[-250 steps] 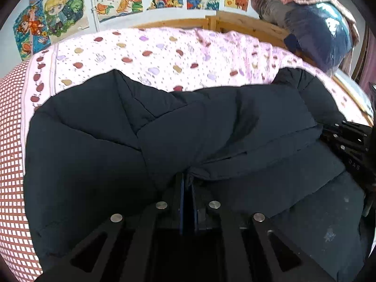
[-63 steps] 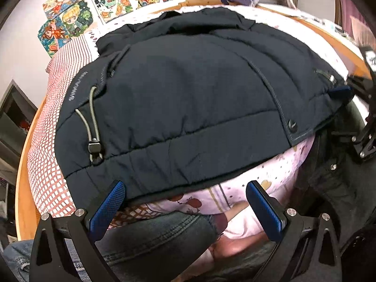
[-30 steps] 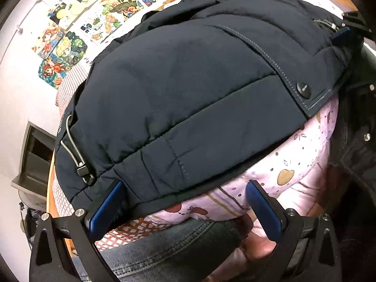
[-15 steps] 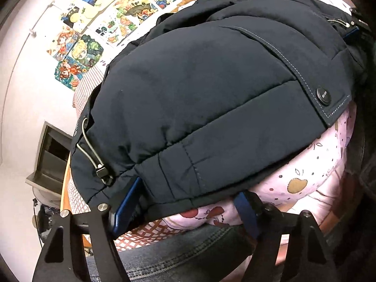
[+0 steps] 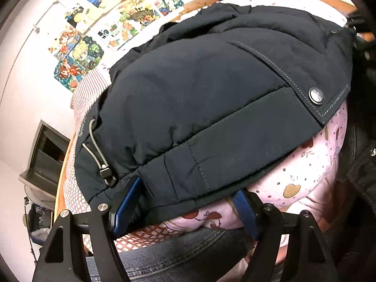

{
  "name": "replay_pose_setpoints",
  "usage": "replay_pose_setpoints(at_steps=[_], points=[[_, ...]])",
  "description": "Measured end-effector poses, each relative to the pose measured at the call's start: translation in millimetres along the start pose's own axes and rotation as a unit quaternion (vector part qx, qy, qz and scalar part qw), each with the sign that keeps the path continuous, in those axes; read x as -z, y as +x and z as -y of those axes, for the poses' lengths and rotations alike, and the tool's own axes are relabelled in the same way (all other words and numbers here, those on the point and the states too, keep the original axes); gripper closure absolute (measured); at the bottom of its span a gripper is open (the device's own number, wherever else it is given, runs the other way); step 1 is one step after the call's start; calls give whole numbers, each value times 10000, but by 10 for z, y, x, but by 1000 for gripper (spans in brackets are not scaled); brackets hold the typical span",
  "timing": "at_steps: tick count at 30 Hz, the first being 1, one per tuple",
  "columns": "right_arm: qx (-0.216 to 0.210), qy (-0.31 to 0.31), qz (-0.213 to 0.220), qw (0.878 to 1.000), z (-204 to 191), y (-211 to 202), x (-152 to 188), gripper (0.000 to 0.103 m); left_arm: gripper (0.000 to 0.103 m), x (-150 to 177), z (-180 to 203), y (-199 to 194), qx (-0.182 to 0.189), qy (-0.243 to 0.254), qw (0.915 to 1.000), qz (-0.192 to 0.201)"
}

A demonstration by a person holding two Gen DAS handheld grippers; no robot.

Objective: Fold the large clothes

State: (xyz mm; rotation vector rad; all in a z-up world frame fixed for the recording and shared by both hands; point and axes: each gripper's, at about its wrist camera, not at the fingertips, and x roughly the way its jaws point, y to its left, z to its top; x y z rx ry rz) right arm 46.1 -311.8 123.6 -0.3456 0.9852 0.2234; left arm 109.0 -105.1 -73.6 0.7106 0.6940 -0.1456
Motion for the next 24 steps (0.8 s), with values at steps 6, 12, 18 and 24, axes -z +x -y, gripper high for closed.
replay_pose_setpoints(at_steps=[6,12,18,24], points=[[-284,595,550,9963,261,-252,-138,88,57,-13,-140,-145,-186,-241,9989,345],[-240,778,1017,9915,365,-375,-206,88,79,-96,-255,-330,-258,-328,9949,914],[-123,1011,1436,9844,426,-553,-233,92,94,-218,-373,-542,-352,-324,9868,1548],[0,1348,2082,9688,555,-822,-297,95,96,-455,-741,-816,-297,-844,9738,2088]])
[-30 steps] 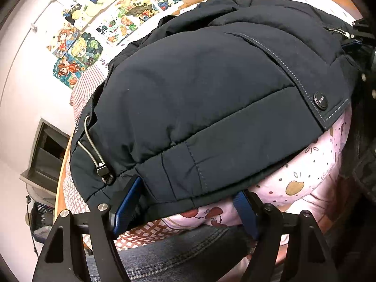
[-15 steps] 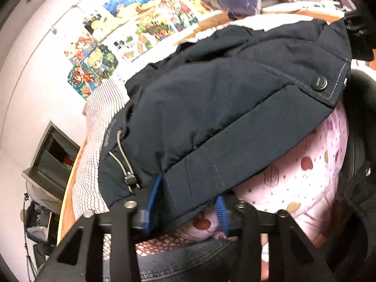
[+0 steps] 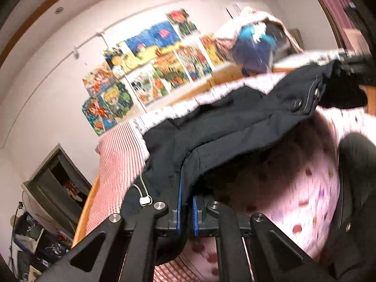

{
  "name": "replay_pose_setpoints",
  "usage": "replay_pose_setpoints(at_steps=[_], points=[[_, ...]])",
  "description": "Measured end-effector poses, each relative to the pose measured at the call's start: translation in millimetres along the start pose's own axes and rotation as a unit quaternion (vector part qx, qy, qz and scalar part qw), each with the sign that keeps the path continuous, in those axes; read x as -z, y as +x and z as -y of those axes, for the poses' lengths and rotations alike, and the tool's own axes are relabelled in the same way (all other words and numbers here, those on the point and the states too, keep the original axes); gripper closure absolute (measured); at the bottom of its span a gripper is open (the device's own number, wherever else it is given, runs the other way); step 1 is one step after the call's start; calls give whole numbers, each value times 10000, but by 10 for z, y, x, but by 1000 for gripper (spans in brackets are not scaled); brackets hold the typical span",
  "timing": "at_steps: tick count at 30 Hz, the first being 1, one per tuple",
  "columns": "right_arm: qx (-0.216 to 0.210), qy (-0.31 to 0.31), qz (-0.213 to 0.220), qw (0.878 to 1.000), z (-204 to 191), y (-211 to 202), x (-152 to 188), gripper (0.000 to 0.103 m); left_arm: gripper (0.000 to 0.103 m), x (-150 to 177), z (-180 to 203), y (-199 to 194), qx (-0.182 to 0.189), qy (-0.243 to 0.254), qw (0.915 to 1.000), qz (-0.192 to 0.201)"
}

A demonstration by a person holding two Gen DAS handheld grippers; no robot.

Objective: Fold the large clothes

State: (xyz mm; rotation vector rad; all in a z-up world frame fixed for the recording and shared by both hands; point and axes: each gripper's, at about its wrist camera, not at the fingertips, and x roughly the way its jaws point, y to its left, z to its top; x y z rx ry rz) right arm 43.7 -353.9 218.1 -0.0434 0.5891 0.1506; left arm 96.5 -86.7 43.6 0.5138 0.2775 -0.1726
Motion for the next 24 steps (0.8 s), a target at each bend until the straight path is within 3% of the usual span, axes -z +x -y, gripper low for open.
replay_pose_setpoints(at_steps=[5,13,24], points=[[57,82,377,9992,27,-94,-161,96,96,-275,-215,-2,78,-271,9996,76],[108,107,489,9987,113,37,-454,96,97,-711,-450,173,250,-449,9987,-72],[160,168,664,9975,265,370,-776,96,97,-1064,-669,550,447,-826,9950,-354]])
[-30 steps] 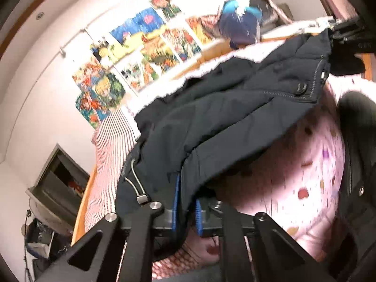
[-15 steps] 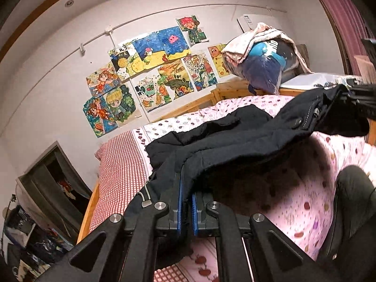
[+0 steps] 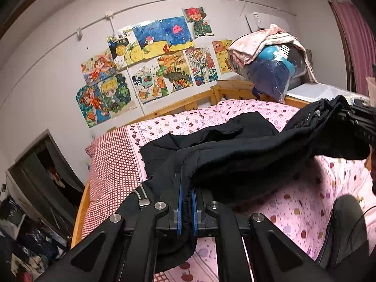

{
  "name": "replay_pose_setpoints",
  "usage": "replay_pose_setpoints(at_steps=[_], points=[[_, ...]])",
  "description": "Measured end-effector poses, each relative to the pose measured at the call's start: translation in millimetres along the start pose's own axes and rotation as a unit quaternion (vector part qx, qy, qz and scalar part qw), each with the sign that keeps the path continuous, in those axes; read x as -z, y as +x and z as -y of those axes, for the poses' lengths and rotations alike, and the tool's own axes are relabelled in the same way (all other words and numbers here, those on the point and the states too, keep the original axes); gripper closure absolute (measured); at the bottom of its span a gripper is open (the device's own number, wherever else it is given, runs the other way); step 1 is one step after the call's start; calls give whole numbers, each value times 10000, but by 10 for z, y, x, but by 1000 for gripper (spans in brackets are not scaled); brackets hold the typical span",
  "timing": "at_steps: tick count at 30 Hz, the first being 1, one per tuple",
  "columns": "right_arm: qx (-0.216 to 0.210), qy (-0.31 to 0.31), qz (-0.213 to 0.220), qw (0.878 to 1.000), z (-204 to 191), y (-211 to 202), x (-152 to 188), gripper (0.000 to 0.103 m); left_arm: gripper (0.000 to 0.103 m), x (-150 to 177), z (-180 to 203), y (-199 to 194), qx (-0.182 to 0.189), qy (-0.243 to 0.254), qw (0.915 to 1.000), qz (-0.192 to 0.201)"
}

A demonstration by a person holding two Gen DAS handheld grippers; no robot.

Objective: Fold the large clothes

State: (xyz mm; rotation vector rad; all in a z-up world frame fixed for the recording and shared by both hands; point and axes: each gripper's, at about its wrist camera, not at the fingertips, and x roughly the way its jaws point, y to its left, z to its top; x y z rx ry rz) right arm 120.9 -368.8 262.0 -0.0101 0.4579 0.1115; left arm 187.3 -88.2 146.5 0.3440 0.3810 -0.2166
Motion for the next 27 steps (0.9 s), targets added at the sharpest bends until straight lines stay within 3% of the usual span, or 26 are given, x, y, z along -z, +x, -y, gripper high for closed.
replay_pose_setpoints(at_steps=[11,19,27], points=[[125,-66,197,9997,96,512,-246,96,96,-573,-167,606,9,105,9990,-436],[240,-79,152,9996,201,1068,-468,96,96,-825,-247,1173,-132,202,9989,-393],[364,-511,-91,9980,230,1818,-717,96,96,-945,-423,1971,-193,-200,9985,-479]])
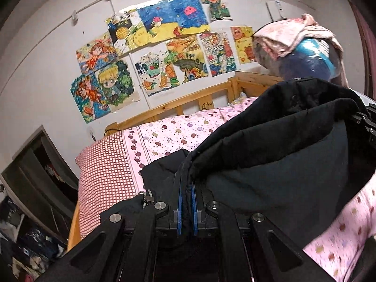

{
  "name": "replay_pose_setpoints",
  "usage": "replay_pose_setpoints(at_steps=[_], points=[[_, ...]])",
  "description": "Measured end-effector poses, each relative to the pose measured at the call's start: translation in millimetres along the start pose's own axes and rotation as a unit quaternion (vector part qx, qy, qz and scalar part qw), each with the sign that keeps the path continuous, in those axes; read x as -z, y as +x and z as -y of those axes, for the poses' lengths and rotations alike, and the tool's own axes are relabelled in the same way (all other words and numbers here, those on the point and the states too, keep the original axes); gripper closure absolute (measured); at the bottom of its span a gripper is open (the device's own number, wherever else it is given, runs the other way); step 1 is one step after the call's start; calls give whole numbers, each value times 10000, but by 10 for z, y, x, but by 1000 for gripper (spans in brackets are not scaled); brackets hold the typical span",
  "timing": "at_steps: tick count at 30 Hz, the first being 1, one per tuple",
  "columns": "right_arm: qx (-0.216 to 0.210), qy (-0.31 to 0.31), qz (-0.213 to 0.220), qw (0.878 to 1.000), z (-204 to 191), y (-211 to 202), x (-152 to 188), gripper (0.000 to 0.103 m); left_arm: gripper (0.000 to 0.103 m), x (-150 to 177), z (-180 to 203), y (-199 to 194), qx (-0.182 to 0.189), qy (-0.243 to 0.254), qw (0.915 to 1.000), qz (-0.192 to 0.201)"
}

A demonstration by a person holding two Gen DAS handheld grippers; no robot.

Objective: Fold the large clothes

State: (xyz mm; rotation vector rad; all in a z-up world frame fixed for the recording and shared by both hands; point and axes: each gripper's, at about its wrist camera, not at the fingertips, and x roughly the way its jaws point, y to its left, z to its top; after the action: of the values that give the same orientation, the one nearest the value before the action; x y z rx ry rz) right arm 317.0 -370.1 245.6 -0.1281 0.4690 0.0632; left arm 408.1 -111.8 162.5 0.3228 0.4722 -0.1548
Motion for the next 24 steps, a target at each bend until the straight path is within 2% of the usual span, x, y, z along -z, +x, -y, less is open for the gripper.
replay_pose_setpoints(at_steps=[9,13,20,24], points=[[30,-255,-319,9992,1,972,-84,96,96,-39,-41,912,-85,-265,9994,-222],[85,-347,-462,9983,-46,1365,-73,96,96,-116,-23,1404,-223,-302,9974,-623],[193,-438,-875,9950,-96,2082,-1,96,97,-172,38,1958,-266,-12,9958,-872],[180,-415,-1174,9921,-108,2379,139,96,96,-148,159,2101,-395,181,9942,-987]])
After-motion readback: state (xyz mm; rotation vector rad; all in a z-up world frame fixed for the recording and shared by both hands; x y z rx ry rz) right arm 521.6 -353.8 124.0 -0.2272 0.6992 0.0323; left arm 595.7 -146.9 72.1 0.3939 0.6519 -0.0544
